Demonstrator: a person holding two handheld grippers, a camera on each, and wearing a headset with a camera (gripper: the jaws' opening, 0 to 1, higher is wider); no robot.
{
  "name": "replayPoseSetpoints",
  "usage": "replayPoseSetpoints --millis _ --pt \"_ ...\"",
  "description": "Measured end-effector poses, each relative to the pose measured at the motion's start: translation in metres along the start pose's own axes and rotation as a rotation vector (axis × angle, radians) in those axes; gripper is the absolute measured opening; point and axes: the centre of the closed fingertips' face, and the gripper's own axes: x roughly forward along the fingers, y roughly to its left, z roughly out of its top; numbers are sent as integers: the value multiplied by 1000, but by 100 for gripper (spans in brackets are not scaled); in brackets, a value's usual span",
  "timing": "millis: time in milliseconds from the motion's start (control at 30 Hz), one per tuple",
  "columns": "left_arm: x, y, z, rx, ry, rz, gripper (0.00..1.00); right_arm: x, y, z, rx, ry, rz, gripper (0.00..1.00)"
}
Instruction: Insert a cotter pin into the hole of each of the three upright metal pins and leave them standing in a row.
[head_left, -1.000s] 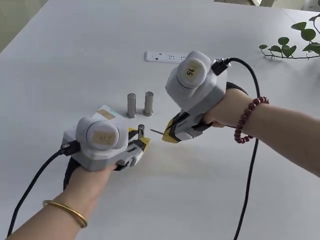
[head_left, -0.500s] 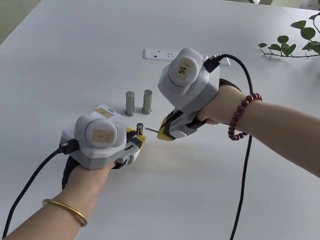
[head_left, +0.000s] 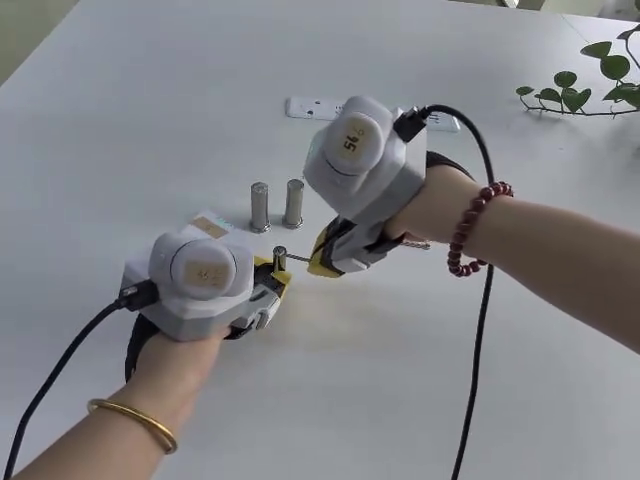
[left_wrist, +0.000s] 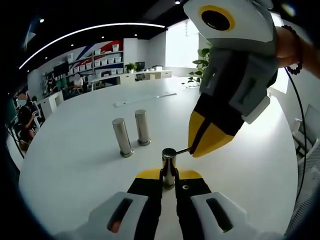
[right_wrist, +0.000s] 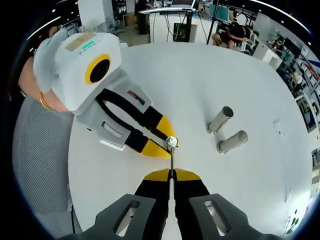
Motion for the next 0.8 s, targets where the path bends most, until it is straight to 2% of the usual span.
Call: replayPoseSetpoints --millis 267,367,467,567,633,800 --pt "0 -1 0 0 -8 -1 7 3 0 8 -53 -2 -10 0" --pt "0 -1 0 -1 -11 2 7 6 -1 14 -123 -11 -20 0" --pt "0 -1 0 -8 -15 7 7 7 -2 15 -151 -13 -31 0" --pt "0 -1 0 -10 -16 11 7 7 -1 20 -100 -53 -23 0" --pt "0 -1 0 -12 -17 13 7 6 -1 24 -85 -81 -22 6" --pt "-1 -1 0 -15 -19 18 7 0 -2 18 -81 -78 -38 9"
